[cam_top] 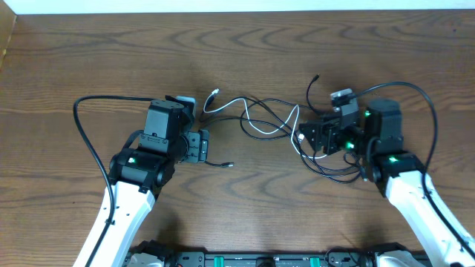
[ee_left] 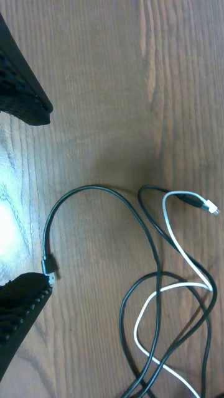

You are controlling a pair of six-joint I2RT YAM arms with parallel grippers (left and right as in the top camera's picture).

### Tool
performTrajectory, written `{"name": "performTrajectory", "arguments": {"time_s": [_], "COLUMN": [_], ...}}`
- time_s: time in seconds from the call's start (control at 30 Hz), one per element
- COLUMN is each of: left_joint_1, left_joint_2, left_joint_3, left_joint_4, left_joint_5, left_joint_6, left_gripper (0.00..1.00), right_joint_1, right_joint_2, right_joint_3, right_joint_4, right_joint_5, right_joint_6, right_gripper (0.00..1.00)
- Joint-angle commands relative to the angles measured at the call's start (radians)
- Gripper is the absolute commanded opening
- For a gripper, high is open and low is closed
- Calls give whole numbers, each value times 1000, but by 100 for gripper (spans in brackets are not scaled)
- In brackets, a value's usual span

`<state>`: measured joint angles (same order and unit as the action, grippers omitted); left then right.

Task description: Untangle cables

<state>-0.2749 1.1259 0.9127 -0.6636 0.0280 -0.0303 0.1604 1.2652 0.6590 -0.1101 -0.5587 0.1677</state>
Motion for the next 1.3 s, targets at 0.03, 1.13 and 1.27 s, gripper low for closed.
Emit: {"name": "performTrajectory", "arguments": {"time_s": [0.03, 1.13, 1.27], "left_joint_1": [6, 6, 6], "left_joint_2": [3, 4, 4], "left_joint_3": [3, 3, 3], "left_joint_4": [-13, -17, -17], "left_joint_5": [-29, -29, -29], "left_joint_6": [-17, -16, -16], "left_gripper": [98, 99, 99], "right_joint_1": [54, 195, 172], "right_joint_2": [77, 289, 178], "right_joint_3": [0, 0, 0], "right_joint_4": [40, 439, 533], "right_joint_5": [42, -32, -104], "right_joint_6": [21, 256, 329], "right_gripper": [70, 1, 1]}}
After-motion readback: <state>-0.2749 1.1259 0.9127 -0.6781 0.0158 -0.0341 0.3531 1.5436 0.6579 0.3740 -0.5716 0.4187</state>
